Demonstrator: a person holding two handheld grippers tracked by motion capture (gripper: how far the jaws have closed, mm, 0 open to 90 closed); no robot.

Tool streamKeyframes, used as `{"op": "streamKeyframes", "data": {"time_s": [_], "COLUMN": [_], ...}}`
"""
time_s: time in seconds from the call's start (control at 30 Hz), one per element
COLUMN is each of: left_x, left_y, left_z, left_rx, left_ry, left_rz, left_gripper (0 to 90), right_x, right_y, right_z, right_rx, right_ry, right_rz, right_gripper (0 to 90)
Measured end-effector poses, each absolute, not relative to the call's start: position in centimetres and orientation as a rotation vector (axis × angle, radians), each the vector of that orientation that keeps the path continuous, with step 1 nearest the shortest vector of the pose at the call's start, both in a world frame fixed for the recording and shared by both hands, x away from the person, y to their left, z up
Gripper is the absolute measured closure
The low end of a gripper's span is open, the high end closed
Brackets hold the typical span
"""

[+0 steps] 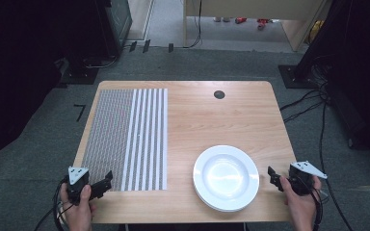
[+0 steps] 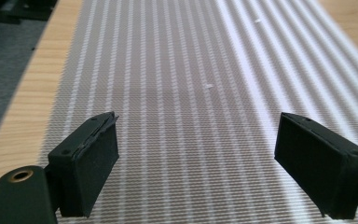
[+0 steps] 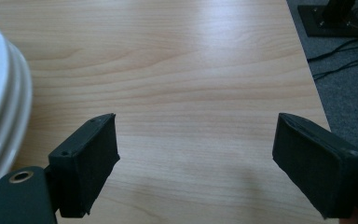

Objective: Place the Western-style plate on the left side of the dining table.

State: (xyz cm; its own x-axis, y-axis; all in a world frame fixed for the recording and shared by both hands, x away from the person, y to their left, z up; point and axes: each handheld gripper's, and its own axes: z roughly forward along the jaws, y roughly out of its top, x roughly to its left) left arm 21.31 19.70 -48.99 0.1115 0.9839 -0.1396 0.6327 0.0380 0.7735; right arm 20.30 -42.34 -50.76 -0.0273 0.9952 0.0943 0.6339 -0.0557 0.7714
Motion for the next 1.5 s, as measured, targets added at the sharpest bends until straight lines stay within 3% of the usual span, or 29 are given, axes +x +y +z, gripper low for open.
{"op": "streamKeyframes", "data": {"time_s": [1.5], "left_x": [22.6], "left_y": [7.9], "left_z": [-46.6], "left_rx": [1.781], "left_ry": [1.364], "left_rz": [0.499], "left_gripper": [13.5], "right_x": [19.6], "right_y": [-37.9], "right_z": [-48.1], "right_rx": [1.676], "right_ry": [1.697], "right_rz": [1.075], "right_gripper": [14.4]}}
